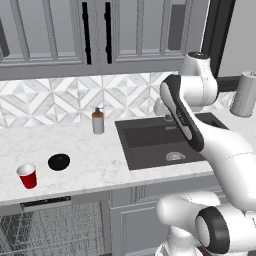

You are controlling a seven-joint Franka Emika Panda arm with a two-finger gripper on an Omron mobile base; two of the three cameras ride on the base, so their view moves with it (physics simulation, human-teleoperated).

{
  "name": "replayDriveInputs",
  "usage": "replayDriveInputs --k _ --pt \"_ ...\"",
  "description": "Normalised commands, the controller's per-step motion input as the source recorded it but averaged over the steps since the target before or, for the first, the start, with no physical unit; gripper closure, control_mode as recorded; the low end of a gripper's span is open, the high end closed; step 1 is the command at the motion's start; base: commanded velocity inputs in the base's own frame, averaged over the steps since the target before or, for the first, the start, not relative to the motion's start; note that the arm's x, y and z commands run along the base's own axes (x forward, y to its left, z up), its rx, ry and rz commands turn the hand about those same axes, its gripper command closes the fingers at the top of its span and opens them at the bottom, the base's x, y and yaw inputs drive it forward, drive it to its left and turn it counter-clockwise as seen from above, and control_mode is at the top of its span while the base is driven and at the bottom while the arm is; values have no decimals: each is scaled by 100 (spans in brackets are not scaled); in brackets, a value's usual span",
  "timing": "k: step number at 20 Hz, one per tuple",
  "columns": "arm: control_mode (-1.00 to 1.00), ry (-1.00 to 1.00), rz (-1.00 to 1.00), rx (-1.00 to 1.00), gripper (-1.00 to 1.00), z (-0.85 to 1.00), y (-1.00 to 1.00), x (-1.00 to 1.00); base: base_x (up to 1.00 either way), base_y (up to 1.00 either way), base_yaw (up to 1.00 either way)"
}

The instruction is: Pick up the cup and bowl from the counter, place them in the dishwasher, and close the dishwasher door.

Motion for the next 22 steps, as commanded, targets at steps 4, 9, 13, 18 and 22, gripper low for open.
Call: replayDriveInputs --k 4,9,13,18,22 --pt "-100 0 1 1 -100 -7 2 -28 0 0 0" --pt "-100 9 11 11 -100 -46 37 -63 0 0 0" --pt "-100 5 6 4 -100 -61 88 -27 0 0 0" --pt "-100 0 -11 -9 -100 -11 100 0 0 0 0" --pt "-100 4 -16 -15 -100 -24 100 17 0 0 0"
